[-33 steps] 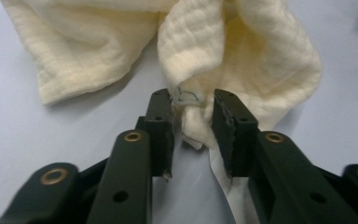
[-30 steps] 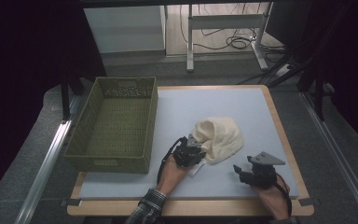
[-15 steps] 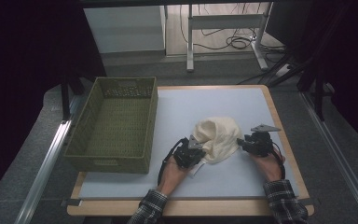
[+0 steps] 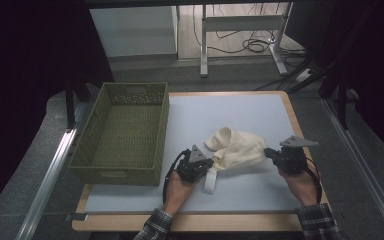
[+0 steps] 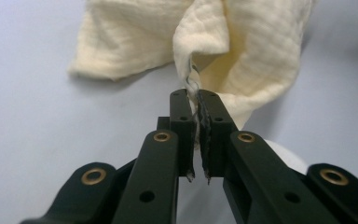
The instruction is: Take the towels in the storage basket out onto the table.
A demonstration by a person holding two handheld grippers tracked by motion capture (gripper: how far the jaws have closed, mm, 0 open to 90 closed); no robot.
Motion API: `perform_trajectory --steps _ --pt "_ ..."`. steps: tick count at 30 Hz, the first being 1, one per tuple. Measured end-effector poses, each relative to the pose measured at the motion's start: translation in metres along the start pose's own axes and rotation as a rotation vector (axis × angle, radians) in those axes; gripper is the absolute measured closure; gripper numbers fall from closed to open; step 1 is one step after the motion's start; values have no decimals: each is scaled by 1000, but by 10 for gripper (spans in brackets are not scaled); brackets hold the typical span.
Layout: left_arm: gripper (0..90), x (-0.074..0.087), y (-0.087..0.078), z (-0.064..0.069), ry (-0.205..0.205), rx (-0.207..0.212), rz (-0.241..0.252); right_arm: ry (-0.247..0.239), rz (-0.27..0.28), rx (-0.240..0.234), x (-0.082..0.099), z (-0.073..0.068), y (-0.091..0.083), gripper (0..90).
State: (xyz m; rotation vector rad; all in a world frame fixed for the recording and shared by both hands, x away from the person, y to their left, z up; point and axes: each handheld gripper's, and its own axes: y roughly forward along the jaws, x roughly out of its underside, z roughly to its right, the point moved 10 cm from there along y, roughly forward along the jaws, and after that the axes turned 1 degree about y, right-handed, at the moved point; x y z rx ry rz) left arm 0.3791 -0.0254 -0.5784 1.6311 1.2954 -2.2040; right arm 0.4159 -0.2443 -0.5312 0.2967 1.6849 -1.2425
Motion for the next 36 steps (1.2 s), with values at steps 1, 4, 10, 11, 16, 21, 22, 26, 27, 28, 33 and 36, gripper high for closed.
perform_trajectory --steps 1,4,10,11,16,21,22,26,27,28,33,36 --pt "850 1 -4 1 -3 1 5 -8 0 -9 3 -5 -6 879" --pt "847 6 -21 6 -14 8 16 -19 -8 -32 14 -16 -17 878" --pt "806 29 -40 14 -32 20 -22 -12 -66 -103 56 -42 -27 873" --pt "782 33 -40 13 -26 9 -33 -20 -80 -99 63 -44 -27 872" --pt "618 31 -40 8 -64 13 -16 -5 -76 -74 71 -35 -33 759" --pt "531 14 -30 11 -65 57 -4 5 -34 -30 49 -17 -31 621" --pt "508 12 -26 13 -63 76 -9 4 -27 -26 44 -15 -27 591" --pt "456 7 -3 24 -30 134 -52 -12 -20 -7 24 -8 -1 490" --pt "456 8 2 26 -25 142 -65 -13 -29 -5 21 -6 9 468" --pt "460 8 6 27 -17 146 -76 -10 -39 -5 20 -5 17 462" --pt "710 14 24 24 29 113 -139 -5 -116 -21 29 -3 46 647" --pt "846 9 23 14 12 87 -135 -7 -116 -23 33 -7 45 858"
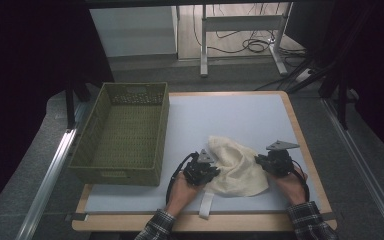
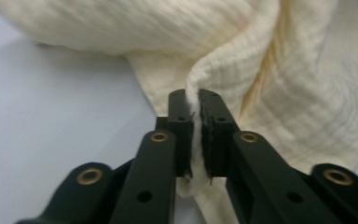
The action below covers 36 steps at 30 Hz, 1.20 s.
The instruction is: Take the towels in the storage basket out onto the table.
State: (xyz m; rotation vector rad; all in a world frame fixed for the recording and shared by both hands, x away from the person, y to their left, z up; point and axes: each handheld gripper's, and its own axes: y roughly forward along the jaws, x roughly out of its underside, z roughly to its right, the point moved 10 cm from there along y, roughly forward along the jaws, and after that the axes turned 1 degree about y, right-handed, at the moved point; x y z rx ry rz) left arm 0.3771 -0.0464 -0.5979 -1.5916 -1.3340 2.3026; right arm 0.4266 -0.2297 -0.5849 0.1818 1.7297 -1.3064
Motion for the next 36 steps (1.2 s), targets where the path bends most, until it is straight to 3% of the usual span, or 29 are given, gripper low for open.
perform_trajectory --steps 3,6,9,11,12,14,17,20,24,28,31,32,35,36 --pt "861 -8 -10 -20 -9 -83 20 -18 15 27 2 2 -12 870" --pt "861 -16 -22 -41 -39 -165 46 2 34 47 5 9 -33 869" --pt "857 -21 -30 -65 -73 -269 44 11 36 30 14 8 -53 867" --pt "761 -22 -31 -77 -100 -320 46 10 6 2 24 1 -59 828" --pt "624 -22 -32 -80 -113 -334 49 4 -4 -9 29 -2 -61 765" --pt "565 -23 -34 -78 -122 -332 75 -18 13 22 30 -3 -65 642" --pt "467 -23 -40 -71 -117 -331 108 -6 58 33 20 1 -70 575" --pt "420 -16 -43 -55 -100 -291 105 -10 87 39 3 5 -67 541" --pt "435 1 -41 -31 -89 -188 80 -24 82 23 -11 4 -48 538" --pt "494 17 -28 -13 -71 -108 25 -31 80 18 -22 5 -28 531" --pt "552 23 -17 -10 -46 -118 -17 -17 63 11 -31 8 -11 526" --pt "584 23 -16 -10 -33 -130 -9 -13 54 8 -33 8 -5 525" --pt "857 25 -18 -7 -30 -104 -6 -4 16 -11 -37 8 15 527" --pt "871 26 -19 -7 -29 -103 -5 -1 1 -20 -37 7 21 532"
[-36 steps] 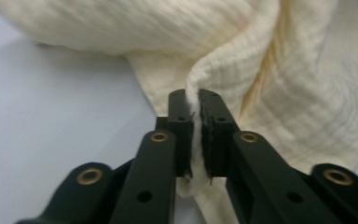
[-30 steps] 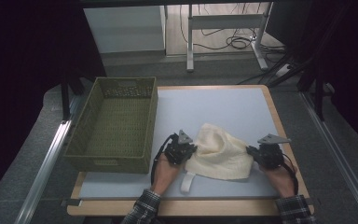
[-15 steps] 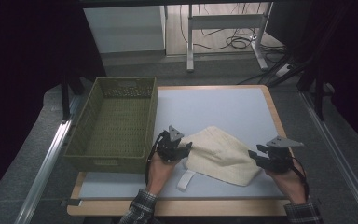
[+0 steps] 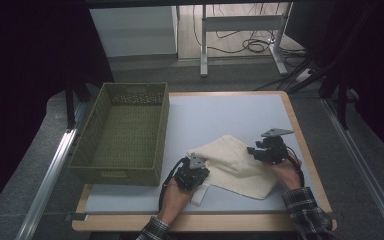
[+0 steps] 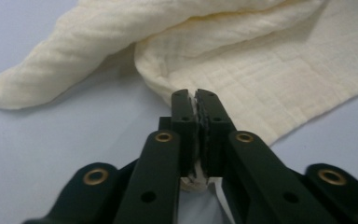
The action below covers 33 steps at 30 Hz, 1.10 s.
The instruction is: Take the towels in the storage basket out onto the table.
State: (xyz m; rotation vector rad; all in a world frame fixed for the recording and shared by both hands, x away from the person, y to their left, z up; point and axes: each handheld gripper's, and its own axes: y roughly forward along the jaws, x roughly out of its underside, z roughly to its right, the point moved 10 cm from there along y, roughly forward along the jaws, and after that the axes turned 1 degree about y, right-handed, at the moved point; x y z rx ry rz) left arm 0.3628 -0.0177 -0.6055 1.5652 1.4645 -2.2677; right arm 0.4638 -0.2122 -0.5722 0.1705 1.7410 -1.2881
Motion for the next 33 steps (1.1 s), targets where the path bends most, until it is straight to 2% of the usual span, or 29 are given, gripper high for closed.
perform_trajectory --steps 3,5,9,12,14,16,18,21,23,26,29,33 --pt "880 7 -10 -2 -15 -4 -1 3 -51 -8 5 -3 11 745" --pt "880 12 -20 -3 -28 -7 0 0 -54 3 5 -2 11 851" --pt "878 22 -37 -4 -48 -26 0 13 4 56 -2 8 -5 874" --pt "876 35 -48 2 -58 -22 -17 12 38 89 -6 15 -26 874" --pt "869 43 -51 5 -68 -8 -33 15 38 80 -4 14 -36 872" --pt "796 48 -52 7 -74 -2 -40 10 13 38 2 9 -41 840" --pt "656 41 -54 3 -79 -27 -13 -9 13 54 6 10 -46 780" --pt "601 20 -53 -3 -85 -42 36 21 44 62 4 20 -52 675" --pt "569 1 -47 -9 -69 -64 45 44 62 100 1 33 -53 626" --pt "532 -22 -35 -22 -62 -100 54 76 64 99 -2 41 -48 580" --pt "518 -43 -14 -40 -68 -134 46 82 64 67 -2 36 -40 536" --pt "519 -50 14 -61 -82 -168 -5 63 45 34 1 21 -23 494"
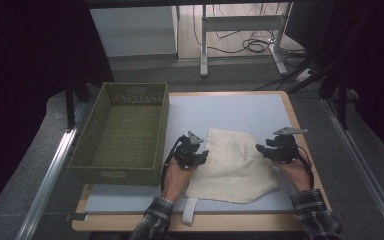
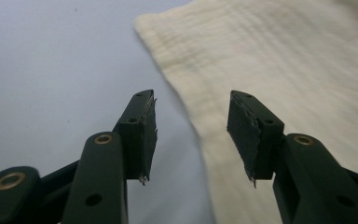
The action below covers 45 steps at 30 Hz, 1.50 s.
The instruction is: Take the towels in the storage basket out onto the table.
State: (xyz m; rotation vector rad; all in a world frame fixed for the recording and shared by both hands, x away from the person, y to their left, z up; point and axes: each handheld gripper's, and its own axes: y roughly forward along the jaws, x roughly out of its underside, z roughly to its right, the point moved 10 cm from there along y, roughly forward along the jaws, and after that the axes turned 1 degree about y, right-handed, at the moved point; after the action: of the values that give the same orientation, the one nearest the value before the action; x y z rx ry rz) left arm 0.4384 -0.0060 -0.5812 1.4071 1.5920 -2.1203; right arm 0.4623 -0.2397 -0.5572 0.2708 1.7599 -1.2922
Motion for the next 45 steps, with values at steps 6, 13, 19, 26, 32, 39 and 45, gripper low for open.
perform_trajectory --steps 6,13,19,26,32,39,45 --pt "487 -2 34 -9 -27 9 -18 -64 -50 -48 12 -30 26 478" --pt "619 -10 46 0 -14 38 25 -94 -77 -66 17 -44 35 633" --pt "868 -9 43 6 25 33 19 -163 -60 21 1 -40 21 857" --pt "876 2 32 -17 41 -99 -20 -160 157 27 -72 -46 -22 561" --pt "812 11 17 -40 1 -197 -10 -98 93 71 -53 -14 -13 506" --pt "605 3 19 -44 -25 -186 8 -27 20 55 -21 0 22 437" --pt "551 10 24 -45 -24 -182 -11 -94 -56 4 -3 -22 58 423"
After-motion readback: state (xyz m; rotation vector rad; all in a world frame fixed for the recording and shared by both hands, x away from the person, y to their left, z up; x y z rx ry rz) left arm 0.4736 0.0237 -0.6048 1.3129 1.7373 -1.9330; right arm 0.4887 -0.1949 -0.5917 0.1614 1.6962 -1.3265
